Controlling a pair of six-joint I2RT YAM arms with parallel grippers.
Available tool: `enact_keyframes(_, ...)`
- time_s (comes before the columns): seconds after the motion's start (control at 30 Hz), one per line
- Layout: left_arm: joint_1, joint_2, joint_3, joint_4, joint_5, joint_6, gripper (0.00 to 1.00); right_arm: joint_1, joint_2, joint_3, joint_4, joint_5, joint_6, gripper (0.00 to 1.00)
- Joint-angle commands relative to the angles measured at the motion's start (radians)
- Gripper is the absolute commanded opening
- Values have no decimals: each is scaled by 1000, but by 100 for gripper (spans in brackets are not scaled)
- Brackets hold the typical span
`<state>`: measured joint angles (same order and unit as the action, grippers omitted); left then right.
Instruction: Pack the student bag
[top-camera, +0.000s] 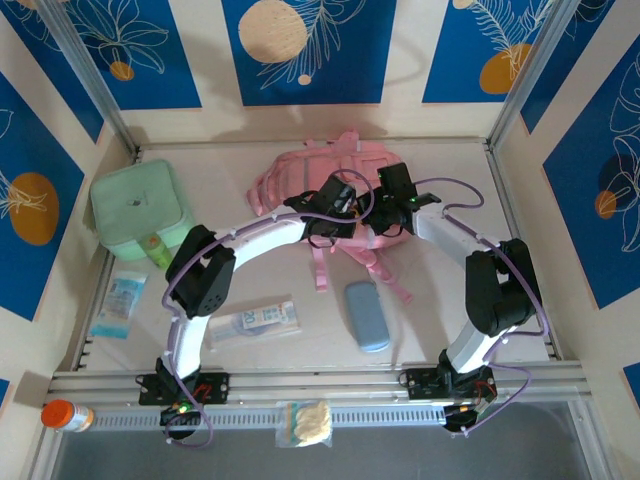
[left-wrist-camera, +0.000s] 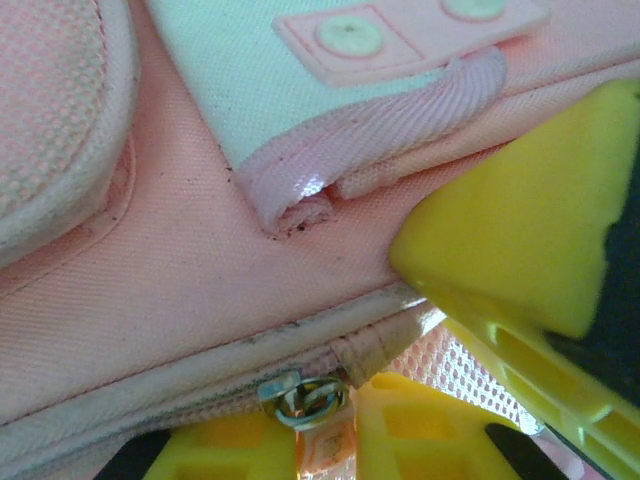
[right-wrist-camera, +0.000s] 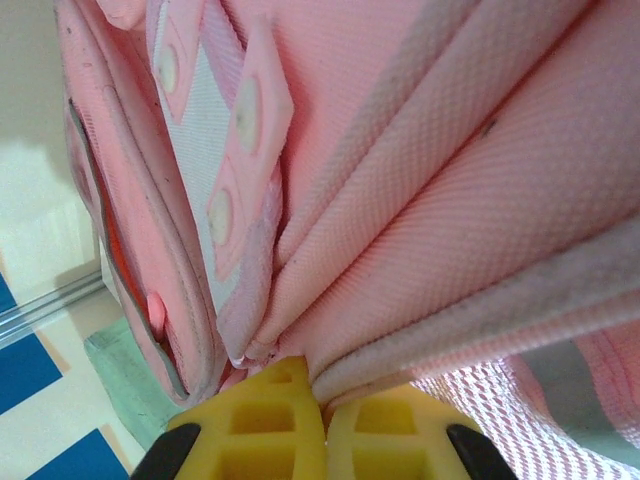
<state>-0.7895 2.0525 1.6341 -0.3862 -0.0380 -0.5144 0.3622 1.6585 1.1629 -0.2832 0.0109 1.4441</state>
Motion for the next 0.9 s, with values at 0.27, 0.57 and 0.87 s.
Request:
enact_keyframes(0.27, 94, -177, -173, 81, 163, -4, 0, -58, -96, -12, -48, -123, -149, 0)
enact_keyframes(0.57, 192, -323, -424, 105, 223, 26, 0, -118, -65, 31, -87, -151, -348, 0)
enact_keyframes(0.87, 224, -347, -471, 114, 292, 100, 0, -119, 14, 135, -101, -218, -479, 0)
